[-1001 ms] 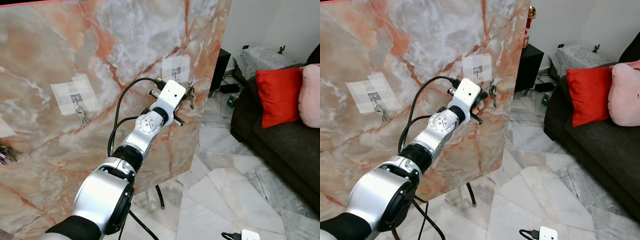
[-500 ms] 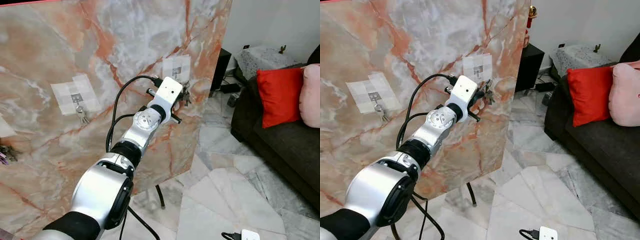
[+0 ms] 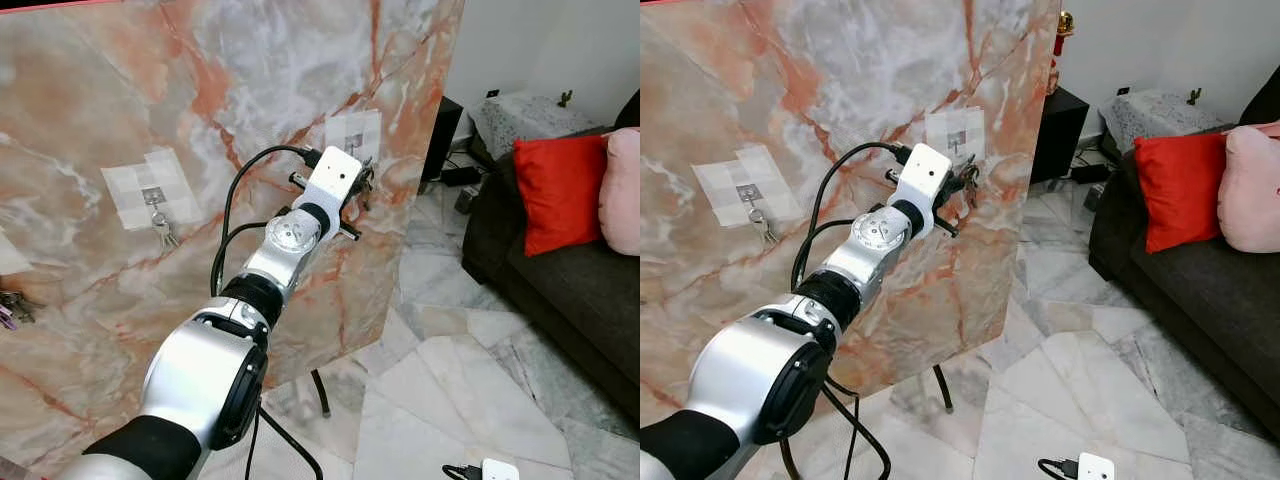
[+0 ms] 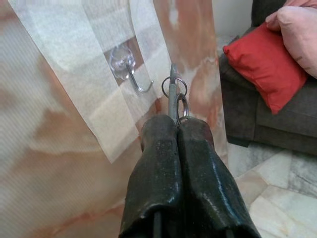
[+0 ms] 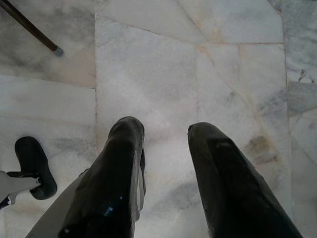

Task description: Hang keys on a hook

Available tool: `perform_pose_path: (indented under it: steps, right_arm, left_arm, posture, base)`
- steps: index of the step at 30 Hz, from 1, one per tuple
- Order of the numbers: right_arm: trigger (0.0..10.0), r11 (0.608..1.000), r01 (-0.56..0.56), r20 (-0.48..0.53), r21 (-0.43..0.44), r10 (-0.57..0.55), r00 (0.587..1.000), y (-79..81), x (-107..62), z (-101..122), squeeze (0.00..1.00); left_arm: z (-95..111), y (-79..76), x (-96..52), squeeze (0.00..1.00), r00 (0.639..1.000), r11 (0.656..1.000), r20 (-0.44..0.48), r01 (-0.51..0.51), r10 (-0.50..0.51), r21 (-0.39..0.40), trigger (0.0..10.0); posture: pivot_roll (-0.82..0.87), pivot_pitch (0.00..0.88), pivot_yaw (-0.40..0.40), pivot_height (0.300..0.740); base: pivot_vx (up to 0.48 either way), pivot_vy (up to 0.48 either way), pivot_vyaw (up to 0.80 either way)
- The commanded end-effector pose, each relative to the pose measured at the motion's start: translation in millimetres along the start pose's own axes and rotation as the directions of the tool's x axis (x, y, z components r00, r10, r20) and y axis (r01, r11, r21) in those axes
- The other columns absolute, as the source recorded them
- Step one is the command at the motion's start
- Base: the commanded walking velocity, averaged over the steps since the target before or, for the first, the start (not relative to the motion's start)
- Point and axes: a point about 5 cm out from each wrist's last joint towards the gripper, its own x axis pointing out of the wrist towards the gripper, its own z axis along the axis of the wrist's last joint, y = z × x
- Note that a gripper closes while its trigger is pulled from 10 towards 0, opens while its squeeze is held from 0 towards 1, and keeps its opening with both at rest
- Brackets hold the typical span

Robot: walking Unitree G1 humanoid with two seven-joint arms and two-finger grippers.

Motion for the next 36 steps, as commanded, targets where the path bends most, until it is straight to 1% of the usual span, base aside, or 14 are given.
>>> perform_pose_path:
  steps: [1,22,36]
  right_arm:
    - [10.0,1.000,0.005,0.008,-0.001,-0.005,1.000,-1.5,-0.2,0.2,0.00]
    - [10.0,1.000,0.006,0.009,-0.002,-0.006,1.000,-2.1,-0.3,0.4,0.00]
    - [10.0,1.000,0.004,0.011,-0.006,-0.004,1.000,-2.2,-0.2,0.9,0.00]
  left_arm:
    - [9.3,2.9,2.8,0.00,1.000,1.000,0.015,-0.008,0.008,-0.003,10.0]
    - [18.9,10.7,4.9,0.00,0.999,0.999,0.029,-0.042,0.042,0.000,10.0]
    - [14.5,11.5,3.4,0.00,0.999,0.999,0.021,-0.047,0.047,0.003,10.0]
  posture:
    - [0.00,0.000,-0.042,0.740]
    - [0.00,0.000,-0.043,0.740]
    - [0.00,0.000,-0.048,0.740]
  base:
    - [0.000,0.000,0.00]
    - [0.000,0.000,0.00]
    - [0.000,0.000,0.00]
